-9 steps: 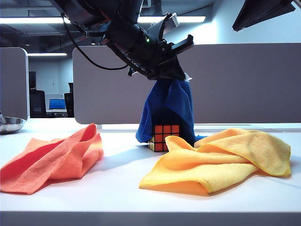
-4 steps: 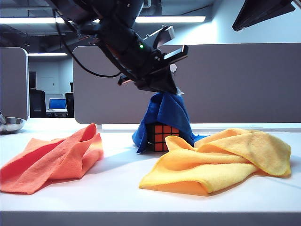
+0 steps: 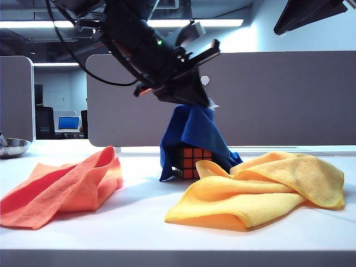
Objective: Pick up a rag that is the same color as the top surface of the Rubik's Cube and cover the cube with it.
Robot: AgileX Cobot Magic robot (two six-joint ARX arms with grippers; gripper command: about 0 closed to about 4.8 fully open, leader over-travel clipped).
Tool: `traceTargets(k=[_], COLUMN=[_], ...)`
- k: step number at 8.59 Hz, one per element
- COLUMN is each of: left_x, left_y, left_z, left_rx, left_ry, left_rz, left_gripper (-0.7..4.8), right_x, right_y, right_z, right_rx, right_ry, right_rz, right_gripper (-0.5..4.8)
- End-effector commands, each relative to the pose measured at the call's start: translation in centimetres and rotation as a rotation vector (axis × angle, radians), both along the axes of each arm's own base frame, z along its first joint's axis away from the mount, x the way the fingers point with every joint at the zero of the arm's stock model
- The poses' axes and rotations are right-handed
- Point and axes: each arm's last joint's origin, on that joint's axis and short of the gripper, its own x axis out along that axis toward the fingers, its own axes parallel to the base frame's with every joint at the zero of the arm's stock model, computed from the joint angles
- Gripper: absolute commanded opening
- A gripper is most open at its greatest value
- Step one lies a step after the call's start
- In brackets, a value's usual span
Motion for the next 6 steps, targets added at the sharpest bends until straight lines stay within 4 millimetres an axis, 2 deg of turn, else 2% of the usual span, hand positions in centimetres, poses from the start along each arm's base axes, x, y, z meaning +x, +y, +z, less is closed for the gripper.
traceTargets(k=[1, 2, 6], left_x=[-1.4, -1.7, -1.3], left_y=[-0.9, -0.6, 0.9], left_z=[-0.6, -1.7, -3.3], left_rx=[0.031, 0.066, 0.117], left_ry=[0.031, 0.036, 0.065], left_rz=[-0.03, 0.005, 0.07], left_gripper=[-0.06, -0.06, -0.06], right_x=[0.0, 0.0, 0.0], right_y=[0.0, 0.0, 0.0], right_z=[0.3, 0.3, 0.3], right_rx=[0.005, 0.005, 0.009], right_ry=[-0.022, -0.021, -0.019], right_rz=[0.002, 0.002, 0.009], right_gripper=[-0.01, -0.01, -0.01])
